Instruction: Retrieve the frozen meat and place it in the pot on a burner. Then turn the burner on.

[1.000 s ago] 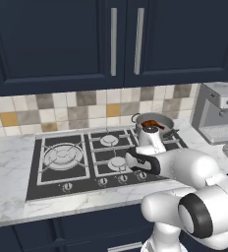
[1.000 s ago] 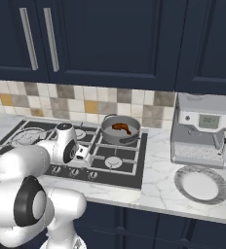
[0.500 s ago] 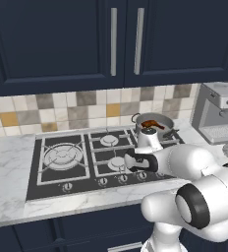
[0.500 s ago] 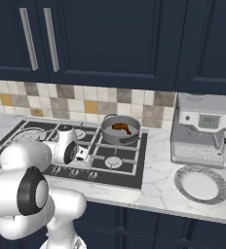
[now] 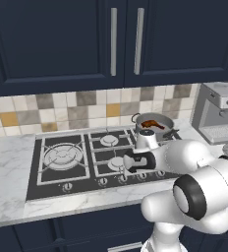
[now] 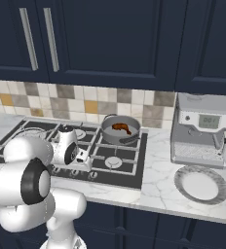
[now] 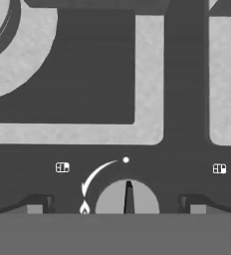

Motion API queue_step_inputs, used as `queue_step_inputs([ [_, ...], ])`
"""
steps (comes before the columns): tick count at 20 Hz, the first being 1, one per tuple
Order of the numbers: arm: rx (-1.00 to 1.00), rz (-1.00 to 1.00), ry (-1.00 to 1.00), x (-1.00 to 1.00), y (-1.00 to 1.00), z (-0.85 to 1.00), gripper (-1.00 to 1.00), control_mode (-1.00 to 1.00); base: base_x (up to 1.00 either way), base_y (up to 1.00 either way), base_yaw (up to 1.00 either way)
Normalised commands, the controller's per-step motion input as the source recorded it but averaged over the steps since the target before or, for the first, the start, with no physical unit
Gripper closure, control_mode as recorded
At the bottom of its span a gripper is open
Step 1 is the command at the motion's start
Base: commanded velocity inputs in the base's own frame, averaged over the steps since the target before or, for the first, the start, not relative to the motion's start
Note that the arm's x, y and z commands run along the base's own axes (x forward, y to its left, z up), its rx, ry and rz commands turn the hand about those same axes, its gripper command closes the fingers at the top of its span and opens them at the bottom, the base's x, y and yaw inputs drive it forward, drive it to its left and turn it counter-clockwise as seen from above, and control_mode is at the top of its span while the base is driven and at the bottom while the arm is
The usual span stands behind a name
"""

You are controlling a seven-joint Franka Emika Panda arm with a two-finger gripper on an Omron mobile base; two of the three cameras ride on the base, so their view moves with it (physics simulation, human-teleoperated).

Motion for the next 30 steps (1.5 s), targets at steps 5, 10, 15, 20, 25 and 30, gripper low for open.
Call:
queue_step_inputs([
  [5,0.0,0.0,0.0,-0.22,-0.01,-0.19,-1.0,-1.0,0.0,0.0,0.0],
  [10,0.02,-0.02,0.0,-0.17,-0.13,-0.24,-1.0,-1.0,0.0,0.0,0.0],
  [15,0.0,-0.01,0.0,-0.05,-0.05,-0.15,-1.0,-1.0,0.0,0.0,0.0],
  [20,0.0,0.0,0.0,0.0,0.0,-0.04,1.0,-1.0,0.0,0.0,0.0],
  [25,0.0,0.0,0.0,0.0,0.0,0.0,1.0,-1.0,0.0,0.0,0.0],
  [30,0.0,0.0,0.0,0.0,0.0,0.0,1.0,-1.0,0.0,0.0,0.0],
])
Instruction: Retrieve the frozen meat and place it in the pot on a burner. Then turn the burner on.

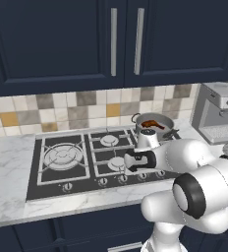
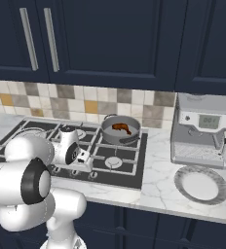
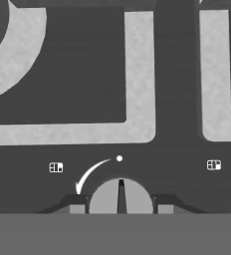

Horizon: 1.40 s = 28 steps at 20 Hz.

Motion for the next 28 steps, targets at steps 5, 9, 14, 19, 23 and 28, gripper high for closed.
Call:
queue_step_inputs([
  [5,-0.01,0.0,0.0,0.0,0.0,0.0,1.0,-1.0,0.0,0.0,0.0],
  [9,-0.01,0.03,0.0,-0.13,0.02,-0.01,1.0,-1.0,0.0,0.0,0.0],
  [14,0.0,0.17,-0.03,-0.03,0.0,-0.06,1.0,-1.0,0.0,0.0,0.0],
  [19,0.0,0.34,-0.06,0.0,-0.01,-0.03,1.0,-1.0,0.0,0.0,0.0],
  [23,-0.01,0.3,0.0,0.0,0.0,-0.09,1.0,-1.0,0.0,0.0,0.0],
  [28,-0.03,0.26,0.0,0.0,0.0,-0.1,1.0,-1.0,0.0,0.0,0.0],
])
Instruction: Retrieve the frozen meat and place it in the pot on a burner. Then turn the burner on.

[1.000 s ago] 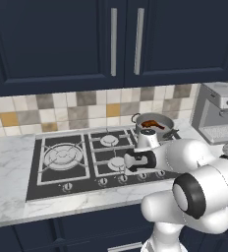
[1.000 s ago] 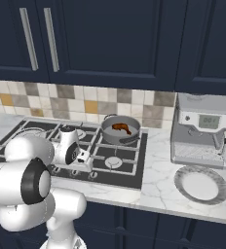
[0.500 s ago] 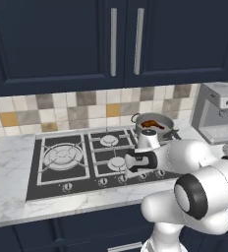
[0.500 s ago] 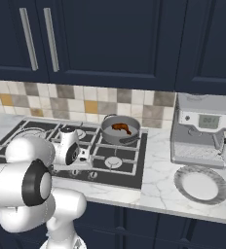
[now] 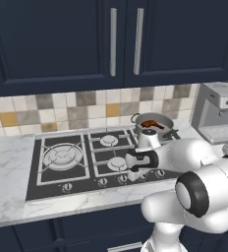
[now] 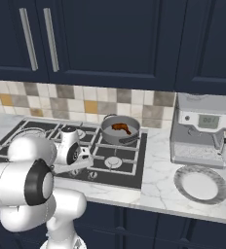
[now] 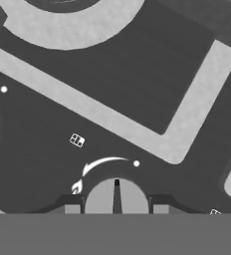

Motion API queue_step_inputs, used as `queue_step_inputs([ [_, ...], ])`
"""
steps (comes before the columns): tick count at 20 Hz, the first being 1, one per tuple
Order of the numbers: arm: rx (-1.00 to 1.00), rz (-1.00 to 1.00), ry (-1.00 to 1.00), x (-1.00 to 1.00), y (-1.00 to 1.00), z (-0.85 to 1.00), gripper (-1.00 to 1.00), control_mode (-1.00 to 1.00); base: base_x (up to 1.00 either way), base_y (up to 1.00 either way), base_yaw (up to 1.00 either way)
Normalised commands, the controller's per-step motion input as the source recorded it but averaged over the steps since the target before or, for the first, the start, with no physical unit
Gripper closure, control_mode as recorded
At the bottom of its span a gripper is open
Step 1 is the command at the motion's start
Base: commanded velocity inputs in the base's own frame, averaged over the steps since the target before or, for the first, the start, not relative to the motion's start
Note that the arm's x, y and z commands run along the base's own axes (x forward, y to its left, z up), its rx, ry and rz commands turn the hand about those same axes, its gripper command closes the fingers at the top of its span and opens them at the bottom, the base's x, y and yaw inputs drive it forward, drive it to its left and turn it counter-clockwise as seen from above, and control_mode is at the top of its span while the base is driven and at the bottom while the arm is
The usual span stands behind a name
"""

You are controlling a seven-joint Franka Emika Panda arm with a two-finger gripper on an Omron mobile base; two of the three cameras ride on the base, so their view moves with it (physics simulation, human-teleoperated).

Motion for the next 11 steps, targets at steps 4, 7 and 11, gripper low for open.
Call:
queue_step_inputs([
  [4,-0.07,0.24,0.0,0.0,0.0,-0.14,1.0,-1.0,0.0,0.0,0.0],
  [7,-0.07,0.24,0.0,0.0,0.0,-0.12,1.0,-1.0,0.0,0.0,0.0],
  [11,-0.1,0.24,0.0,0.0,0.0,-0.12,1.0,-1.0,0.0,0.0,0.0],
])
